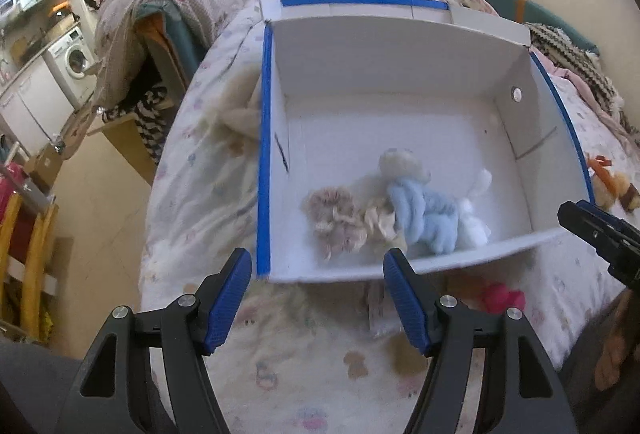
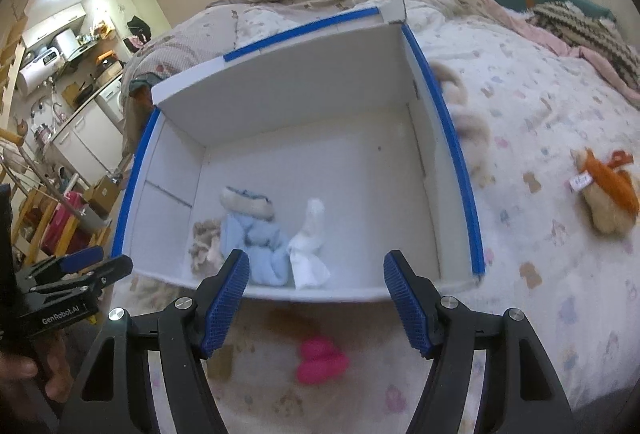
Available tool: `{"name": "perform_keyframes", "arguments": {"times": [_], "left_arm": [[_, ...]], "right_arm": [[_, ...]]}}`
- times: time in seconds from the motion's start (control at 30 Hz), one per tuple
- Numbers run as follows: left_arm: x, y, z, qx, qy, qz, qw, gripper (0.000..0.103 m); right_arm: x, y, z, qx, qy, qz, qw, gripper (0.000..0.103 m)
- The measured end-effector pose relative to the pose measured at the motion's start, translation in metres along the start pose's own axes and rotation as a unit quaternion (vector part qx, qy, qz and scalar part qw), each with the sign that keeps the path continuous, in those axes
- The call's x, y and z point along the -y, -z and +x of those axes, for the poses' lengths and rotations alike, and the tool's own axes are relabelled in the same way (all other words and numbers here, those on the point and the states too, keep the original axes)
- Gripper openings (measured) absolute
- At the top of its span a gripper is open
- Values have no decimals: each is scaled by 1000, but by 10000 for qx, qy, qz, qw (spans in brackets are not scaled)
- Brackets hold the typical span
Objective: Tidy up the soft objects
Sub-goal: 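Withdraw both tools and lower the right tool toward the pink heart plush, then grasp the pink plush with the right tool while the left tool grasps the beige cloth piece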
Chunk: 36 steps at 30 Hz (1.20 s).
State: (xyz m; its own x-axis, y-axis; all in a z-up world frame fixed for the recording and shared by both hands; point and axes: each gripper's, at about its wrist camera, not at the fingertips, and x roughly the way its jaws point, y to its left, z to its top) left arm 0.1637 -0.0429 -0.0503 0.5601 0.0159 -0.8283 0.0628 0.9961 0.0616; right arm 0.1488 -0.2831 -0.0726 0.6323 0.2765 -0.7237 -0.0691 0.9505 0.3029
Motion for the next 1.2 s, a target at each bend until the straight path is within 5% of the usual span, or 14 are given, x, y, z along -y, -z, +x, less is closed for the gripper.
{"name": "perform_keyframes", "arguments": {"times": [0.27, 0.7, 0.97, 1.13, 1.2], "left_arm": [[-20, 31, 5, -182, 124, -181, 9996, 66], [-39, 49, 24, -378, 136, -629, 9972, 66], [-52, 57, 45, -830, 326, -1071, 9902, 66], [-46, 57, 50, -890, 301, -1007, 9905, 66], [-45, 58, 53, -934, 349, -1018, 9898, 66]], "right_arm": [[-4, 13, -19, 129, -46, -24, 9999, 74], [12, 41, 19, -1033, -128, 726, 9919, 74], [2, 57, 80, -2065, 388, 335, 9771, 74], [-7, 60, 92, -2178, 293, 130, 9755, 73], [-11, 59, 92, -2134, 278, -14, 9766, 62]]}}
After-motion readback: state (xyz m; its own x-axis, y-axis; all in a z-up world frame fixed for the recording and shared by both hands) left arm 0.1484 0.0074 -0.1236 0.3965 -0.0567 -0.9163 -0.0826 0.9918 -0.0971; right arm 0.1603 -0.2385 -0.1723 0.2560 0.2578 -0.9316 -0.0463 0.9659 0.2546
